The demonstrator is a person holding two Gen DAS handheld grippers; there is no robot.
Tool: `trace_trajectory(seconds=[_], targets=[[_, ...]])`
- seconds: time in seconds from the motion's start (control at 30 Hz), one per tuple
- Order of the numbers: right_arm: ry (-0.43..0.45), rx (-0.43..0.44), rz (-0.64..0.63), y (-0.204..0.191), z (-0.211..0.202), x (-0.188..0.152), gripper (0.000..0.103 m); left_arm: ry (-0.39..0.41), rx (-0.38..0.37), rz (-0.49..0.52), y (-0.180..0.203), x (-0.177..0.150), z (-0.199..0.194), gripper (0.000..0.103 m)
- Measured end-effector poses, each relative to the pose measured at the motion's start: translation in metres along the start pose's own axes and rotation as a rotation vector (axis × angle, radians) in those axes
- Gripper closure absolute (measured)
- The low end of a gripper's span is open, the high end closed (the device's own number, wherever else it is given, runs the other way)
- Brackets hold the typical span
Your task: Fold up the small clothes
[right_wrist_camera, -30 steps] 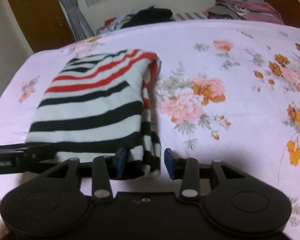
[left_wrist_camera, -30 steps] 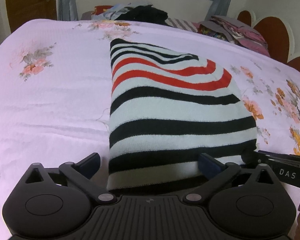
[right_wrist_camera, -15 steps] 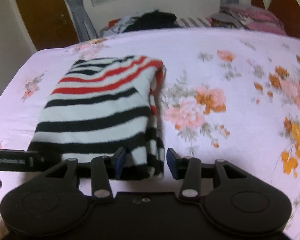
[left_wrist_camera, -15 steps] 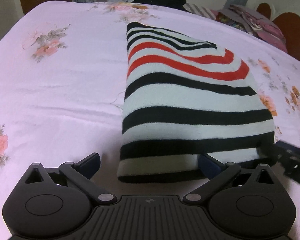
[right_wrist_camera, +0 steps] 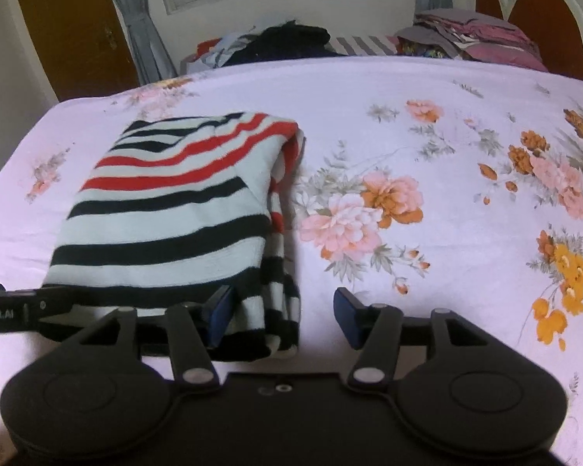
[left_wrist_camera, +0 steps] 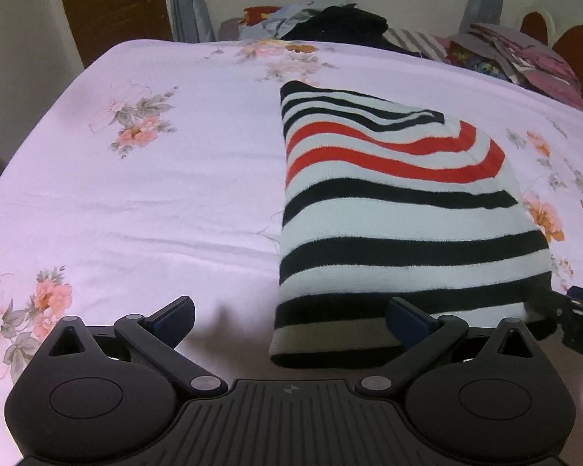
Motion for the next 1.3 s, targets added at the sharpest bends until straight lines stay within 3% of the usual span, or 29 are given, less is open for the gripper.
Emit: trace_trajectory(seconds=[0.23,0.3,0.57,0.63,0.83,1.3], targets=[[0.029,0.025,-0.048,-0.003,-0.027,0.004,0.039,0.009,-0.013,0.031,0.003,0.002,-0.020,0.000],[0.035,0.037,-0.067,-0.004,-0.037,0.006,0.030,0.020,-0.013,0.047,0.007,0.003,-0.030,0.000],[0.054,0.093,-0.089,0.001,-0.081,0.004,0.021,0.088,-0.024,0.101,0.024,-0.006,-0.083,0.000],[0.070,0.096,-0.096,0.004,-0.098,-0.001,0.013,0.106,-0.021,0.101,0.028,-0.012,-0.099,0.000],[0.141,0.088,-0.120,0.020,-0.157,-0.026,0.007,0.145,-0.021,0.078,0.046,-0.051,-0.153,0.000],[0.322,0.064,-0.071,0.073,-0.290,-0.089,0.006,0.260,-0.019,0.032,0.084,-0.152,-0.276,0.000]])
Point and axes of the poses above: each gripper's, at about its wrist camera, not at the fingertips, and z roughly the way its jaws point, y to its right, x to its top, the point moved 5 cm from there along z, roughly the way its jaws point, and after that the axes turned 11 degrees about -x, right-handed, at the moved point
